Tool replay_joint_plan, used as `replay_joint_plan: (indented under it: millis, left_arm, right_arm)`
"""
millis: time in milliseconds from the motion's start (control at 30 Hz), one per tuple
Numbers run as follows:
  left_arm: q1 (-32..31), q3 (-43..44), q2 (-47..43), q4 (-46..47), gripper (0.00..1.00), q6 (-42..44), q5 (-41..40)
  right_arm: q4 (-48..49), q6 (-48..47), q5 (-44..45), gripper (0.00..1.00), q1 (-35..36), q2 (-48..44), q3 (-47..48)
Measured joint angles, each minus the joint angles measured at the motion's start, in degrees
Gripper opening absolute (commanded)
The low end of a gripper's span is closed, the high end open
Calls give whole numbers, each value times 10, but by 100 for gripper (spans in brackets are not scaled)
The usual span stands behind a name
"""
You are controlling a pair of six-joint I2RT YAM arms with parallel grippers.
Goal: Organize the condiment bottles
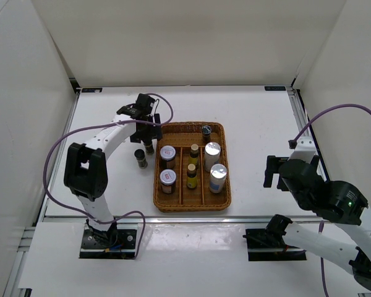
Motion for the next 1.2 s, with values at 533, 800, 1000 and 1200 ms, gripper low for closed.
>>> replay_joint_plan:
  millis: [533, 800, 1000, 1200]
  left_arm:
    - [13, 26, -7, -4, 12, 18, 7]
    - [-8, 128, -60, -6, 11, 25, 32]
    - [-75, 199, -42, 0, 11, 29, 58]
    - [-128, 241, 46, 5, 11, 33, 62]
  right_arm:
    - [1, 0, -2, 100, 0, 9, 0]
    - [2, 0, -2, 100, 0, 10, 0]
    - [2, 0, -2, 100, 0, 10, 0]
    - [4, 0, -2, 100, 0, 10, 0]
